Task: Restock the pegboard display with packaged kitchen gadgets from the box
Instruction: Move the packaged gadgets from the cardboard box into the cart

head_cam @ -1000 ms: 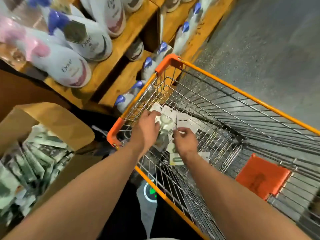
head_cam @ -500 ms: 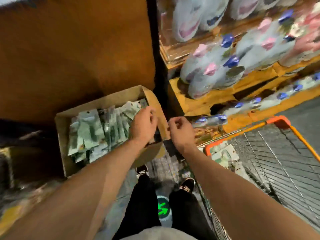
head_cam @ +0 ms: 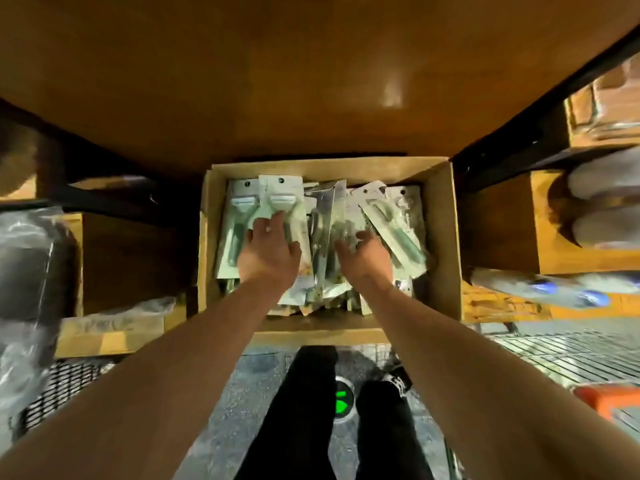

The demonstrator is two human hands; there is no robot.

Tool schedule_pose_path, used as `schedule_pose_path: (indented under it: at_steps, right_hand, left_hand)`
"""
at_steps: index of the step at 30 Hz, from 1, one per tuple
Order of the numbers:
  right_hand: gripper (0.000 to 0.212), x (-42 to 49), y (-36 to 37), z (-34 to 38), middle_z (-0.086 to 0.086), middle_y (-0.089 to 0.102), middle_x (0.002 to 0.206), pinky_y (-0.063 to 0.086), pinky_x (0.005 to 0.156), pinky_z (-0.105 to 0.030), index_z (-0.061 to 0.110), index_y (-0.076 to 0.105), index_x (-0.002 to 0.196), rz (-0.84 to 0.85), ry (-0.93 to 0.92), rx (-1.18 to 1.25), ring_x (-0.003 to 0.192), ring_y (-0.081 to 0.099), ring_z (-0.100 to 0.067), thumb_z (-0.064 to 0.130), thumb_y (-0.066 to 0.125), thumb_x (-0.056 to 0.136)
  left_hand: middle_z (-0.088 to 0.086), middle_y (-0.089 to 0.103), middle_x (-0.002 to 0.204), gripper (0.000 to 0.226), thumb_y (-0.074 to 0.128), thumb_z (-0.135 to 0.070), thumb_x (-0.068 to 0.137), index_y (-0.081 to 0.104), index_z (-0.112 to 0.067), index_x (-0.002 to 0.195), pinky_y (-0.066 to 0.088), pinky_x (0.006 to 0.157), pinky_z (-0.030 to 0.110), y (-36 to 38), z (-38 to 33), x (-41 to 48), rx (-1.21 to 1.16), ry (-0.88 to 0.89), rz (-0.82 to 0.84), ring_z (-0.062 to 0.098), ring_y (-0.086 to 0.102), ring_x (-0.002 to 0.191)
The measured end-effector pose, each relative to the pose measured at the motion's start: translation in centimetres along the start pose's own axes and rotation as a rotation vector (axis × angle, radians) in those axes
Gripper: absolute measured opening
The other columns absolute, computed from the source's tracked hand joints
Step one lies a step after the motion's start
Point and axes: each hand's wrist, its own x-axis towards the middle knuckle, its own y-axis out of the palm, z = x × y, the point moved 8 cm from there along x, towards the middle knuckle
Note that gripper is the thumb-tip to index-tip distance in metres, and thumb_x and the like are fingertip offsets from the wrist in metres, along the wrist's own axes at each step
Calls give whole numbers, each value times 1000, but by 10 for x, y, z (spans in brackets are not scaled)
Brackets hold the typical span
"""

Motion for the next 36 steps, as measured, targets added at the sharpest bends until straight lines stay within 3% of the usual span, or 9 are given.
schedule_pose_path:
  at_steps: [6, 11, 14, 20, 23, 25, 30, 34, 36]
  right_hand:
    - [58, 20, 10, 9, -1, 54, 119, 58, 92, -43, 22, 49, 131, -47, 61, -29, 103, 60, -24, 47, 76, 87]
    - [44, 25, 14, 0, 0, 64, 105, 53, 68, -28, 21, 50, 114, 17, 152, 114, 86, 66, -18, 32, 81, 86]
    - [47, 16, 16, 0, 0, 60, 104, 55, 71, -30, 16, 46, 127, 46, 177, 209, 93, 68, -24, 31, 75, 93]
    - [36, -10, 7, -15, 3, 62, 103, 47, 52, -17, 19, 39, 134, 27, 219, 403, 77, 62, -11, 21, 57, 104]
    - [31, -30, -22, -25, -2, 66, 110, 60, 83, -36, 22, 43, 131, -55, 217, 513, 93, 68, -21, 25, 56, 103]
    - [32, -44, -47, -33, -4, 66, 113, 56, 98, -47, 21, 44, 131, -127, 194, 574, 101, 67, -25, 26, 57, 102]
    - [30, -88, -133, -76, -6, 68, 112, 55, 96, -46, 26, 47, 116, -371, 145, 671, 102, 66, -28, 41, 57, 92]
    - [36, -132, -208, -143, -4, 62, 111, 40, 84, -27, 12, 55, 128, -582, 153, 813, 98, 55, -20, 32, 56, 98]
    - [36, -158, -245, -188, -7, 64, 113, 40, 86, -29, 11, 58, 126, -686, 180, 862, 100, 56, -23, 33, 54, 98]
  left_hand:
    - [6, 48, 137, 62, 67, -43, 99, 34, -27, 149, 56, 78, 47, 5, 0, 12, 57, 17, 45, 34, 60, 118]
    - [7, 51, 129, 63, 69, -33, 99, 31, -29, 149, 46, 67, 39, 6, -1, 12, 17, 15, 32, 31, 63, 110]
    - [8, 49, 130, 59, 66, -28, 100, 32, -34, 149, 47, 66, 38, 5, -3, 8, -53, 3, 29, 34, 66, 101]
    - [9, 45, 137, 60, 63, -20, 99, 36, -33, 151, 58, 84, 47, 4, -16, -6, -188, 20, 56, 33, 64, 105]
    - [6, 46, 133, 64, 67, -22, 99, 36, -32, 154, 51, 75, 37, -4, -39, -24, -230, 114, 45, 24, 59, 98]
    - [6, 53, 130, 66, 69, -24, 98, 36, -32, 154, 50, 71, 34, -12, -61, -35, -228, 185, 12, 22, 60, 94]
    - [8, 59, 137, 71, 73, -31, 92, 36, -32, 153, 57, 85, 44, -20, -138, -81, -208, 325, -4, 33, 64, 113]
    - [7, 60, 134, 70, 74, -30, 90, 39, -31, 151, 51, 86, 40, -8, -222, -139, -212, 474, 16, 31, 63, 117]
    - [6, 58, 133, 71, 74, -29, 90, 39, -31, 152, 51, 84, 39, 7, -275, -178, -190, 581, 52, 29, 63, 114]
